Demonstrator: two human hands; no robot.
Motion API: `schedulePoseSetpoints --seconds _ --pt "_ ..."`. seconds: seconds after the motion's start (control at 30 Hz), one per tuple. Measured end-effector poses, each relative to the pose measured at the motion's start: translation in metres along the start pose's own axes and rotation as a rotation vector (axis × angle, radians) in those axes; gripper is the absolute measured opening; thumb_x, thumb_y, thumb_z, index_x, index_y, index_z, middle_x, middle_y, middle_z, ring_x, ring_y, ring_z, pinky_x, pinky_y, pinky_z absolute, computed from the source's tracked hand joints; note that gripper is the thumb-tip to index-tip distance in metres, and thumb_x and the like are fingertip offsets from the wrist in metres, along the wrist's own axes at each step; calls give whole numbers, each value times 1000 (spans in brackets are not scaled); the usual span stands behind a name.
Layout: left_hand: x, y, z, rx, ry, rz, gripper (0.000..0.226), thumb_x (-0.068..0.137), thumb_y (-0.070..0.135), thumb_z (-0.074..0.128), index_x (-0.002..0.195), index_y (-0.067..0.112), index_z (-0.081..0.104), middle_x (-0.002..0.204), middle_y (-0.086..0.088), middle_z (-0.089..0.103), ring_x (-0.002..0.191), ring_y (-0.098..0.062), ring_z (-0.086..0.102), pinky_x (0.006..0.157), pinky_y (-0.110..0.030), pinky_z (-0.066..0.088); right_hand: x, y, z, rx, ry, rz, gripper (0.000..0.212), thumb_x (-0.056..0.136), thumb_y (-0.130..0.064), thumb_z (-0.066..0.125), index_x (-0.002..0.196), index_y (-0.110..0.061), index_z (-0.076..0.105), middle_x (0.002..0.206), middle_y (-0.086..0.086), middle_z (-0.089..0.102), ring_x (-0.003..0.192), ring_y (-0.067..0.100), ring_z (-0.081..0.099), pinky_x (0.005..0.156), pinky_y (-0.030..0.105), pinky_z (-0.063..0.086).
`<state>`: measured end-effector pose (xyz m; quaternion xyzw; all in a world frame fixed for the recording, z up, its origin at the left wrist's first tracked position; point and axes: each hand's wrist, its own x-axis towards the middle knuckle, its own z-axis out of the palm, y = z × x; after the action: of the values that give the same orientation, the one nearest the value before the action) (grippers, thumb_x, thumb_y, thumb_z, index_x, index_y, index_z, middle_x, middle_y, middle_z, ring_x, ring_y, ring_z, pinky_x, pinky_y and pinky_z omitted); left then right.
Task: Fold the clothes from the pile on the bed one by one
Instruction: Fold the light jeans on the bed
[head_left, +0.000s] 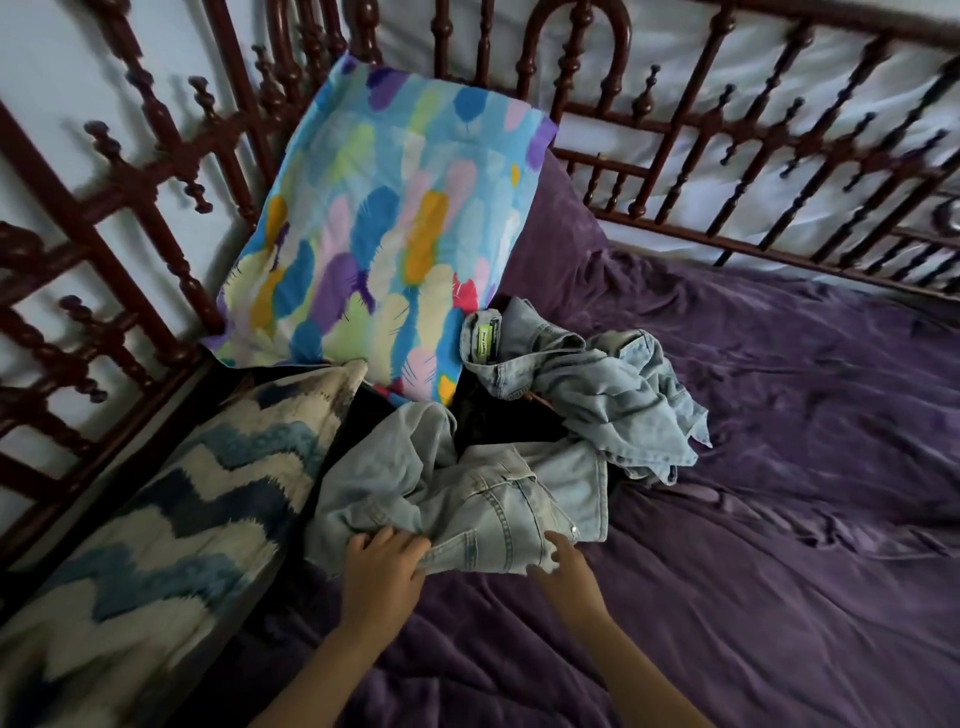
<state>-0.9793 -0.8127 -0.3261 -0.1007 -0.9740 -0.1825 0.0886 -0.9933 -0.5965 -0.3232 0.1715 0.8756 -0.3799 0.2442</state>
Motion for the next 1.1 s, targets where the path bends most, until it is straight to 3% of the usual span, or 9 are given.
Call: schedulePoseSetpoints --seconds 0.1,0.17,0.33,0.47,0.57,0.7,0.83,1.0,1.1 --pt "-23 15 -10 -11 147 69 5 63 24 68 65 20 71 61 12 63 72 -9 52 60 -32 44 -20 8 -8 -5 48 -27 57 87 -21 61 139 -17 36 130 15 43 117 24 44 93 28 38" --pt "-35 23 -14 -9 200 92 26 68 28 47 66 20 72 62 11 63 75 -7 43 67 -30 35 -31 16 -11 -26 96 -17 63 85 -27 63 141 -21 33 129 15 44 120 27 38 98 31 35" --pt "-63 62 -30 -20 296 126 28 68 25 46 67 18 73 62 9 64 77 -9 45 66 -29 29 -63 54 -27 59 84 14 86 78 -37 72 147 -20 22 143 5 39 133 23 35 107 38 34" --pt "-85 96 -35 14 348 103 28 68 26 46 67 16 72 63 9 65 78 -8 45 67 -28 30 -87 87 -40 216 59 -48 80 70 -26 80 137 -17 38 125 0 57 114 19 55 97 33 44" --pt "-100 134 -37 44 369 75 28 69 26 47 67 14 72 64 7 66 78 -8 46 67 -28 30 -107 111 -64 255 123 -110 62 68 -23 81 123 -18 52 101 -7 62 98 16 61 87 32 48" --pt "-98 203 -44 -8 396 30 27 73 27 52 70 10 72 62 4 66 74 -10 50 66 -29 35 -131 134 -136 428 175 -239 44 69 -10 80 108 -14 62 89 -3 69 79 13 66 71 29 55" --pt "-63 284 -73 -170 433 27 9 66 7 71 71 -1 71 61 -10 66 59 -28 64 56 -42 52 -163 126 -231 519 281 -388 30 72 -4 76 96 -18 64 85 0 71 72 14 69 64 28 58" --pt "-11 369 -135 -501 502 69 9 80 0 69 88 -4 69 80 -14 65 74 -21 59 65 -20 41 -230 90 -342 599 527 -634 32 72 -6 77 83 -32 62 78 -11 70 65 3 68 56 19 56" --pt "19 407 -166 -773 613 36 16 85 7 65 99 0 68 91 -11 67 83 -22 59 75 -30 46 -273 69 -380 649 679 -774 32 71 -9 78 83 -34 62 73 -15 70 63 -1 67 52 14 51"
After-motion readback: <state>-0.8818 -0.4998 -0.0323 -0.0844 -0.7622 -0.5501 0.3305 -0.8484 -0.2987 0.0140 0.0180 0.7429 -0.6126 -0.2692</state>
